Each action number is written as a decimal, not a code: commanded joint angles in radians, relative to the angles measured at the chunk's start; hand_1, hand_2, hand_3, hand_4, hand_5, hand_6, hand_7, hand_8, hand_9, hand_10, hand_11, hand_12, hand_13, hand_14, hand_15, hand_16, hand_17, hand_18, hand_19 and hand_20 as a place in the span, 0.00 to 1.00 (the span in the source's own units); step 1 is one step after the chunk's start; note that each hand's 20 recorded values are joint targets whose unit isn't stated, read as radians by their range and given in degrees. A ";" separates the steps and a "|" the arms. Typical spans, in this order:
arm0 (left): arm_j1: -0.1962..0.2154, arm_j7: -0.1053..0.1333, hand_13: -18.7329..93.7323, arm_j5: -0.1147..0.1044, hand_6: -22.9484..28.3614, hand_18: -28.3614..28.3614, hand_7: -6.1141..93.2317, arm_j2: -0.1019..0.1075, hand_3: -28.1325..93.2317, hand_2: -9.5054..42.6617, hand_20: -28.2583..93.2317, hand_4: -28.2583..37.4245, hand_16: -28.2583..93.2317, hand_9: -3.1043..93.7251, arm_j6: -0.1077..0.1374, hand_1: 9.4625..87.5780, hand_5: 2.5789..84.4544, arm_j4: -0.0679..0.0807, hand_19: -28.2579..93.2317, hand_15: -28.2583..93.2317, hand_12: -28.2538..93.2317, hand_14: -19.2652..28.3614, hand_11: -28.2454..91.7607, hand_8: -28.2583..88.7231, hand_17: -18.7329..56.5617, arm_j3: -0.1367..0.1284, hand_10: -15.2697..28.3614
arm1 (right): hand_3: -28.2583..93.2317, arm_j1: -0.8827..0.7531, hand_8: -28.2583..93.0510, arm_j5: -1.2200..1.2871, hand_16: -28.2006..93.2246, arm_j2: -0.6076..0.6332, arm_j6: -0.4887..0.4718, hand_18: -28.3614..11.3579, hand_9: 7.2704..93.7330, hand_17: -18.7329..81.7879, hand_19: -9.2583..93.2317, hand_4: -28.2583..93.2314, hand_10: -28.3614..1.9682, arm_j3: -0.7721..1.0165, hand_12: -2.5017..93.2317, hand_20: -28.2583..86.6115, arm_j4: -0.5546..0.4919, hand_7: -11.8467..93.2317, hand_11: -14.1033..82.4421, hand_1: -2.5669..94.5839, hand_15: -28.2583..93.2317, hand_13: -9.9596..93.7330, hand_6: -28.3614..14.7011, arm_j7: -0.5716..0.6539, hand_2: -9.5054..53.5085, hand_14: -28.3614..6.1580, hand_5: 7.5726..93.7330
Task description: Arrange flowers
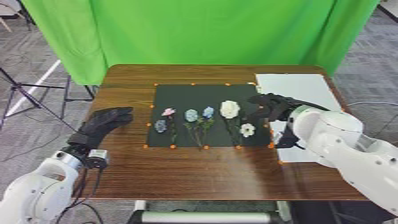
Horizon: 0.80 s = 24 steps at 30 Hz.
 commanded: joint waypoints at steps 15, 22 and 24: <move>0.054 0.169 0.44 0.017 0.54 0.64 0.20 0.013 0.76 0.17 0.33 0.11 0.22 0.50 0.216 0.20 0.53 -0.055 0.27 0.33 0.33 0.73 0.41 0.18 0.30 0.033 0.68 | 0.79 -0.622 0.18 1.037 0.39 -0.448 0.313 0.36 0.33 0.30 0.11 0.10 0.46 0.697 0.14 0.48 0.001 0.13 0.18 0.09 0.24 0.31 0.62 -0.755 0.23 0.42 0.31; 0.047 0.159 0.43 0.030 0.54 0.63 0.20 0.007 0.77 0.16 0.33 0.11 0.22 0.49 0.179 0.20 0.52 -0.081 0.27 0.32 0.33 0.72 0.40 0.18 0.30 0.020 0.67 | 0.80 -0.716 0.19 0.942 0.39 -0.510 0.303 0.36 0.31 0.29 0.10 0.10 0.48 0.736 0.13 0.47 -0.042 0.14 0.17 0.07 0.24 0.30 0.63 -0.740 0.23 0.41 0.30; 0.049 0.144 0.43 0.039 0.54 0.63 0.20 0.001 0.76 0.17 0.33 0.10 0.22 0.49 0.150 0.20 0.52 -0.087 0.27 0.32 0.33 0.72 0.40 0.18 0.30 0.011 0.67 | 0.80 -0.725 0.19 0.875 0.39 -0.524 0.331 0.36 0.31 0.29 0.10 0.10 0.48 0.738 0.13 0.47 -0.047 0.14 0.17 0.07 0.25 0.31 0.63 -0.741 0.23 0.41 0.31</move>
